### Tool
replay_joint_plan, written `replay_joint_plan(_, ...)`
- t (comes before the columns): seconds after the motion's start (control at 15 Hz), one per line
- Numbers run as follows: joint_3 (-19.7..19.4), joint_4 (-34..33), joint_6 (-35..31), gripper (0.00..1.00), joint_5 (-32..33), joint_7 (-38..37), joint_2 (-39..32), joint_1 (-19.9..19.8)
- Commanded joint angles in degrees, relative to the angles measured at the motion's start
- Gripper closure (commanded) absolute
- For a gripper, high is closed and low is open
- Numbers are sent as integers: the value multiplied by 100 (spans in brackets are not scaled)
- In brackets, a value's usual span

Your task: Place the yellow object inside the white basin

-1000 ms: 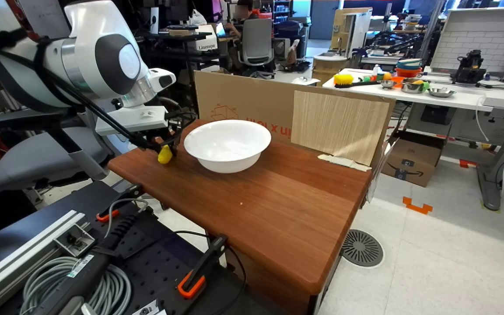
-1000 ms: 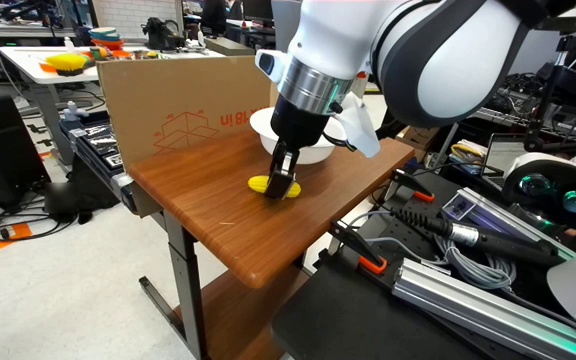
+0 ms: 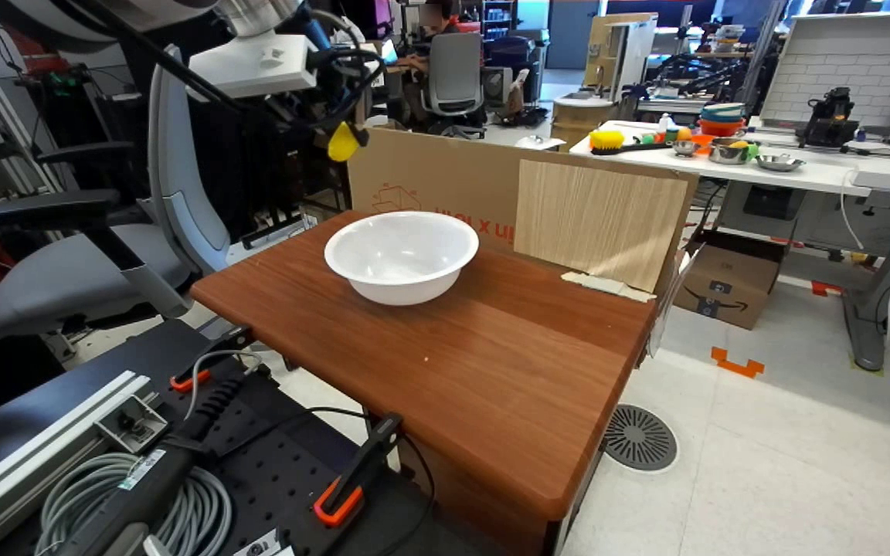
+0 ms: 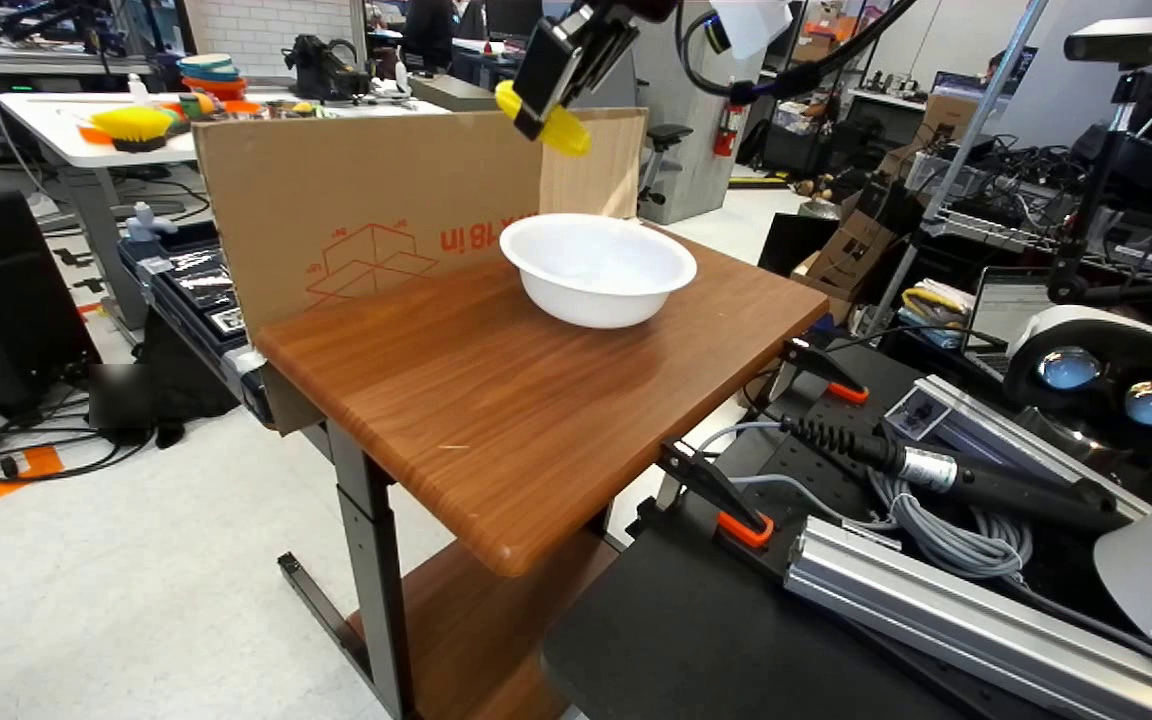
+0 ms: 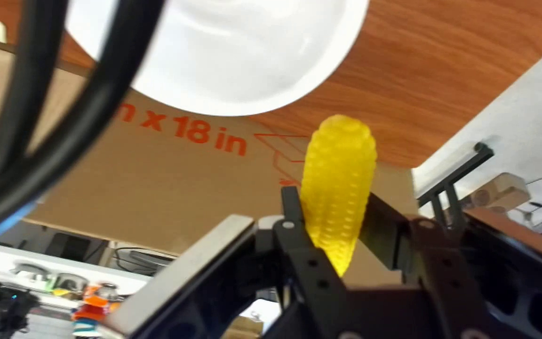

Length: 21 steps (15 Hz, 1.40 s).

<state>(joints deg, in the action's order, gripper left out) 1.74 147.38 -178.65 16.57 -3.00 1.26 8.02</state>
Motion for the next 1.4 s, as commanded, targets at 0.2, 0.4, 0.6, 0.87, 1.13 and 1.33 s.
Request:
replay_joint_plan(0.2,-541,-520,708,92,816,-743,-260,-791)
replay_joint_plan(0.4,-559,-726,1008,92,1438,-1395,-548,-777)
replay_joint_plan(0.6,-530,-884,1167,92,1914,-1919,-937,-538)
replay_joint_plan(0.87,-566,-1192,1401,92,2149,-2397,-1529,-176)
replay_joint_plan(1.13,-585,-1424,1671,42,1975,-2509,-1920,-31)
replay_joint_plan(1.33,-509,-1438,1759,27,1857,-2435,-1962,-85)
